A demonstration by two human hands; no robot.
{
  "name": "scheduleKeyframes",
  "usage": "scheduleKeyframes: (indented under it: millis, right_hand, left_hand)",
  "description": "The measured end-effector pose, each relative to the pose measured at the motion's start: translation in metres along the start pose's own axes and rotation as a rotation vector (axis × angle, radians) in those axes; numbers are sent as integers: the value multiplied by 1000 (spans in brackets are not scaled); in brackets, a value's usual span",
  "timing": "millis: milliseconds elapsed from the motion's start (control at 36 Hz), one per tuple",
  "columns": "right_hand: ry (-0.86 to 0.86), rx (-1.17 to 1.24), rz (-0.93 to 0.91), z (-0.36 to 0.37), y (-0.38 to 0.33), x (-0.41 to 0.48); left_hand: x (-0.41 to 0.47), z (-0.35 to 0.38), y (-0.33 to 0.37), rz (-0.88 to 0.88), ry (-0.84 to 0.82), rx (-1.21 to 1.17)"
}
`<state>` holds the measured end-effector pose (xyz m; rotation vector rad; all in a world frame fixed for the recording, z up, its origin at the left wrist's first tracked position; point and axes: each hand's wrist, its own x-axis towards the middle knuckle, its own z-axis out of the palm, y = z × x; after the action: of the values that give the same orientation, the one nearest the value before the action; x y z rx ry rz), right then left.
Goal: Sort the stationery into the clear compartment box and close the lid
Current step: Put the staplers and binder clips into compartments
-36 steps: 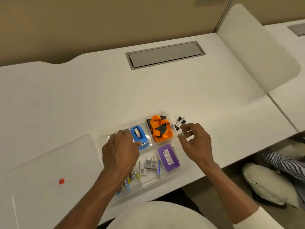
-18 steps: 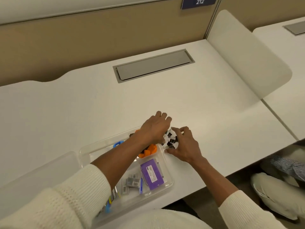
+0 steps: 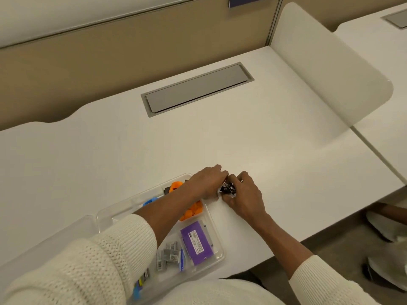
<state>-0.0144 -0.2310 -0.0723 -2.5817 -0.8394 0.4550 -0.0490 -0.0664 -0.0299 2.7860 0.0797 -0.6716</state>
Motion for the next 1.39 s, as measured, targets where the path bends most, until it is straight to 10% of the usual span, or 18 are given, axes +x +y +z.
scheduleKeyframes:
  millis: [500, 889, 1389]
  right_hand:
    - [21, 91, 38, -3, 2, 4]
    - [28, 595, 227, -17, 2, 0]
    - [-27, 776, -58, -33, -71, 3]
  left_hand:
    - [-1, -1, 10, -93, 63, -258]
    - [-15, -17, 7, -137, 178, -370]
    - [-139, -62, -45, -388, 597, -492]
